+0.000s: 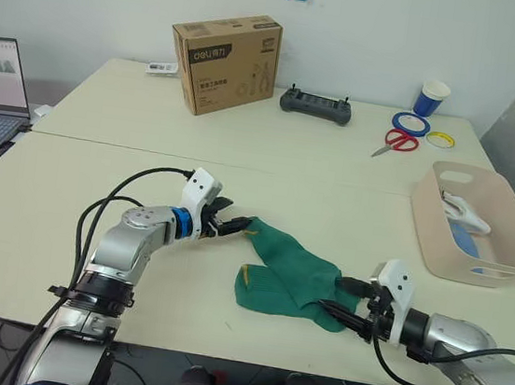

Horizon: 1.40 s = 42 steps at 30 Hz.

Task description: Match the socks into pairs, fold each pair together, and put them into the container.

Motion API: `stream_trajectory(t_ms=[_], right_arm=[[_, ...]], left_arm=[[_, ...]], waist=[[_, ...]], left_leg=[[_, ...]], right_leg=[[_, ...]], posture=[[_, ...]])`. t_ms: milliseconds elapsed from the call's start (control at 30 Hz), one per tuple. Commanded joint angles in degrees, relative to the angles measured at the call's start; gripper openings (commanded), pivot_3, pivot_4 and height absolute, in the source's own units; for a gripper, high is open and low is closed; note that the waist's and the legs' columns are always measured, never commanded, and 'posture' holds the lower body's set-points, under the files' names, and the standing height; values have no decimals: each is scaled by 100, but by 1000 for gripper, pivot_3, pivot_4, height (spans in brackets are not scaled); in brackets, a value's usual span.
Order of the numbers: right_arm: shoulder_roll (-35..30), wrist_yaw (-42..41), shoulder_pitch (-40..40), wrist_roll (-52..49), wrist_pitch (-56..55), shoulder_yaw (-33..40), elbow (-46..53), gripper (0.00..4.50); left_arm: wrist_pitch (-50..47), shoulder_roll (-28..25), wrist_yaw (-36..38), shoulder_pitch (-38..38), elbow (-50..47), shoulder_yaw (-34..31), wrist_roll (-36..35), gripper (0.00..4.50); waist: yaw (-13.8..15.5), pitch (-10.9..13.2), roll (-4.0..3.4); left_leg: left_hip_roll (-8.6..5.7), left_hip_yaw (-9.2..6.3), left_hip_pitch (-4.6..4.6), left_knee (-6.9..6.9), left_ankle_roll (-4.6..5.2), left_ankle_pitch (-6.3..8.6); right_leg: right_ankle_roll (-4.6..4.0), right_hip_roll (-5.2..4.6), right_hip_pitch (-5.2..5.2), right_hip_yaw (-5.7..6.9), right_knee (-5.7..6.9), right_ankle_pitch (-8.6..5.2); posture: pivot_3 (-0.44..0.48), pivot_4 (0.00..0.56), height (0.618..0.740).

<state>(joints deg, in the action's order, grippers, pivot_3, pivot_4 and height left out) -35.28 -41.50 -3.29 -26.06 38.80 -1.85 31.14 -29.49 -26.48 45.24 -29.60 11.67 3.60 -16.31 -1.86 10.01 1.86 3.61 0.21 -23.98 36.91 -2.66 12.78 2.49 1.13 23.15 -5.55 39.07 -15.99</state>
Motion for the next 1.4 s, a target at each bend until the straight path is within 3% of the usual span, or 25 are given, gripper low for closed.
stream_trajectory(t_ms=[33, 133, 367, 400, 733, 967, 1067, 1233, 1400], right_arm=[[60, 112, 88, -70, 36, 1, 138, 3090], [106, 139, 174, -34, 27, -43, 1, 2457], [81, 113, 185, 20, -178, 26, -193, 0], [67, 89, 166, 31, -227, 26, -208, 0], [-205, -215, 346, -131, -245, 214, -339, 0], [-336, -328, 588, -181, -103, 172, -399, 0], [-311, -307, 619, -166, -68, 163, -405, 0], [-304, -342, 566, -118, -167, 164, -494, 0], [-269, -366, 529, -53, -280, 136, -579, 0]], left_arm=[[84, 53, 96, -63, -137, 50, 10, 3420], [95, 62, 118, -14, -202, 155, 67, 2559], [90, 74, 92, 83, -307, 69, 22, 258], [96, 67, 90, 110, -327, 61, 22, 13], [-328, -84, 68, 494, -1230, -193, -334, 13], [-327, 24, -281, 390, -844, -466, -349, 13], [-325, 96, -324, 356, -720, -610, -425, 614], [-350, 241, -182, 279, -572, -434, -451, 2156], [-166, 305, -99, 137, -351, -125, -190, 2156]], waist=[[2, 0, 0], [3, 0, 0], [-1, 0, 0], [-1, 0, 0], [-6, 0, 0], [1, 0, 0], [4, 0, 0], [2, 0, 0], [3, 0, 0]], left_leg=[[0, 1, -1, 0, 0, 0], [0, 2, -1, 1, 0, 0], [0, -1, 0, 0, 0, 0], [0, -1, 0, 0, 0, 0], [1, 1, 0, 0, 0, 0], [1, -2, 2, 0, 0, 0], [0, 0, -2, 0, 0, 0], [0, 0, 0, 0, 0, 0], [0, 0, -2, 1, 0, 0]], right_leg=[[0, -1, 0, 0, -1, 0], [0, -2, 0, 0, -1, 0], [0, 0, 0, 0, 0, 0], [0, 0, 0, 0, 0, 0], [0, -1, 0, -1, 0, 0], [0, 0, -1, 1, 0, 0], [0, -2, -1, 0, -3, 0], [0, -2, -2, 1, -1, 1], [0, -2, -1, 2, -2, 0]], posture=[[0, 150, 740], [0, 150, 740], [0, 150, 740], [0, 150, 740], [0, 150, 740], [0, 150, 740], [0, 150, 740], [0, 150, 740], [0, 150, 740]])
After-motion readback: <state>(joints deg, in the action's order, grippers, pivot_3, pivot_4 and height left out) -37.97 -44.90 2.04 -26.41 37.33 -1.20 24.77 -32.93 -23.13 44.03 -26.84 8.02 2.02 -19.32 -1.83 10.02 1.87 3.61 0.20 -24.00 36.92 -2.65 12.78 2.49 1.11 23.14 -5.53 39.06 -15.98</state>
